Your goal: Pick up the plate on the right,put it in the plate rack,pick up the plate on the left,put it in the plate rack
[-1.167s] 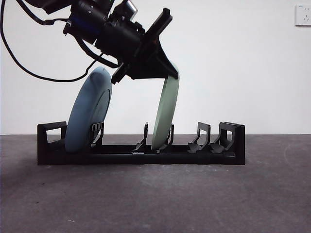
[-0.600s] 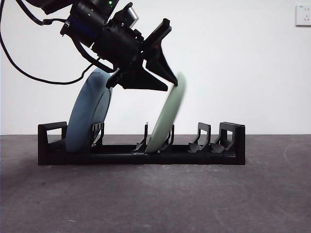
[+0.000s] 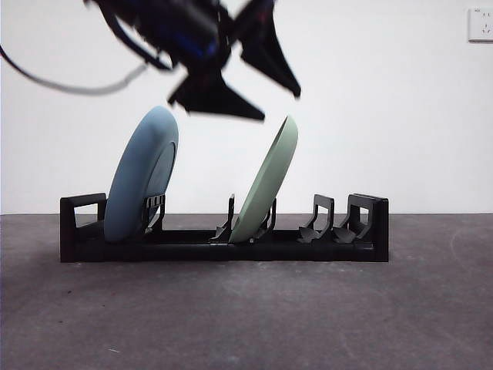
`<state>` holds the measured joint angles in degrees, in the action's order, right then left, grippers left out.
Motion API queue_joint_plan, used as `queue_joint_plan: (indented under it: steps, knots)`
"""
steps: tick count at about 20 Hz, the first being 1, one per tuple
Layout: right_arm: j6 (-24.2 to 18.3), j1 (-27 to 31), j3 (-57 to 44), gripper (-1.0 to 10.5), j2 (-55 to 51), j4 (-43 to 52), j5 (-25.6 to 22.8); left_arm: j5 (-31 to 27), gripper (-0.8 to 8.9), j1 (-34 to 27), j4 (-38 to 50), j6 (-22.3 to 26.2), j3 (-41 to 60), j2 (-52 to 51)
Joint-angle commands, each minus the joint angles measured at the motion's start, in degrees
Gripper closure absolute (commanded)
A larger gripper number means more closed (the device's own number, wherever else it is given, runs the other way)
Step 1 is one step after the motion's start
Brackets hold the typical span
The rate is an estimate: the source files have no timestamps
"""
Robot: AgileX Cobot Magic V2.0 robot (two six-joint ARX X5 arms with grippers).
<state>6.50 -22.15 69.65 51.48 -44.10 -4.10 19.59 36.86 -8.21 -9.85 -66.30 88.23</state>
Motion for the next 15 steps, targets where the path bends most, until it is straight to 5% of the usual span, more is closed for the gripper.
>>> queue_joint_plan:
  steps: [1, 9, 11, 12, 14, 15]
  knots:
    - [-2.0, 0.0, 0.0, 7.6, 0.2, 0.3, 3.1, -4.4, 4.98, 1.2, -4.6, 6.1, -0.2, -4.5]
    - [-4.3, 0.0, -0.2, 7.7, 1.1, -2.9, 4.1, -23.7, 4.98, 2.4, -17.3, 8.2, -0.2, -22.1]
    - [-4.2, 0.0, -0.5, 8.7, 1.1, -2.9, 4.1, -29.4, 5.04, 2.0, -20.9, 9.6, -0.2, -27.5]
    - [-4.2, 0.0, -1.0, 9.3, 1.1, -2.4, 4.2, -31.9, 5.51, 1.4, -23.0, 10.1, -0.2, -30.0]
    - [-4.1, -0.2, -3.0, 9.6, 1.1, -0.3, 4.2, -33.0, 8.19, 0.6, -26.9, 11.9, -0.2, -33.8]
    - [-4.0, -0.2, -4.4, 9.6, 1.0, 1.3, 4.2, -33.5, 8.21, 0.3, -28.7, 12.9, -0.2, -35.0]
